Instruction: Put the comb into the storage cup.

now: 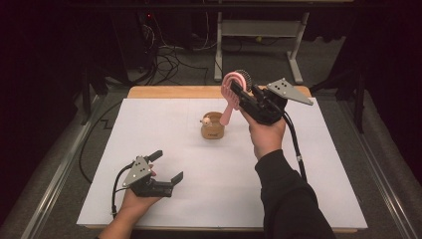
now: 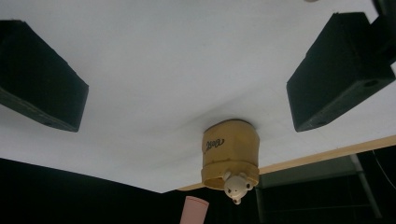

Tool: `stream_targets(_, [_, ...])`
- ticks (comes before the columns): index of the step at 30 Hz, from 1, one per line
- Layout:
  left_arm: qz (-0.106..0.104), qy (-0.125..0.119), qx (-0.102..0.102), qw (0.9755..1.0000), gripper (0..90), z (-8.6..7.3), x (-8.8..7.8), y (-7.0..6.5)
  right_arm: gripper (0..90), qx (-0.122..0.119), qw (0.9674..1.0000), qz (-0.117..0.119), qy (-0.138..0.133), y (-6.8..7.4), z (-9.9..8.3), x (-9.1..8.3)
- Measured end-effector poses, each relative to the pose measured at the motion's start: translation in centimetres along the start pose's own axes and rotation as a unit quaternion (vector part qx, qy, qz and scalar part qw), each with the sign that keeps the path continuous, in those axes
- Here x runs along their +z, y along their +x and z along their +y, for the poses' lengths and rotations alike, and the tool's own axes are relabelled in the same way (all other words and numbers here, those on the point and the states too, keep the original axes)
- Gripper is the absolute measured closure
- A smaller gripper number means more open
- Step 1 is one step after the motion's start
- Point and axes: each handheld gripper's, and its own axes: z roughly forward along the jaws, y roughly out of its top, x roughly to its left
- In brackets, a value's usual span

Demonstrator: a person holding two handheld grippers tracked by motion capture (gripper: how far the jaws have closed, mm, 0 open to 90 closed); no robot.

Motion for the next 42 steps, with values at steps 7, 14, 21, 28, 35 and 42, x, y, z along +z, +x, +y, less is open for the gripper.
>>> stream_targets(7, [-0.001, 0.002, 0.002, 1.0, 0.0, 0.0, 0.0, 0.0, 66.7, 0.01, 0.9999, 0.006, -0.001, 0.0, -0.1, 0.9])
stream_targets(14, [0.002, -0.004, -0.002, 1.0, 0.0, 0.0, 0.0, 0.1, 66.8, 0.013, 0.9999, 0.002, -0.003, -0.2, -0.2, 1.6])
stream_targets(21, [0.002, -0.004, 0.0, 1.0, 0.0, 0.0, -0.1, 0.1, 66.8, 0.015, 0.9999, -0.002, 0.0, -0.3, -0.5, 2.3])
stream_targets(28, [0.003, -0.001, 0.004, 1.0, 0.0, 0.0, -0.1, 0.0, 66.8, 0.018, 0.9998, -0.002, 0.007, -0.6, -1.3, 3.7])
stream_targets(35, [0.003, -0.003, 0.0, 1.0, 0.0, 0.0, -0.1, 0.1, 66.8, 0.022, 0.9996, -0.002, 0.016, -0.7, -2.2, 4.6])
stream_targets(42, [0.001, -0.002, -0.002, 1.0, 0.0, -0.1, -0.1, 0.0, 66.7, 0.026, 0.9995, 0.001, 0.019, -0.6, -2.8, 5.2])
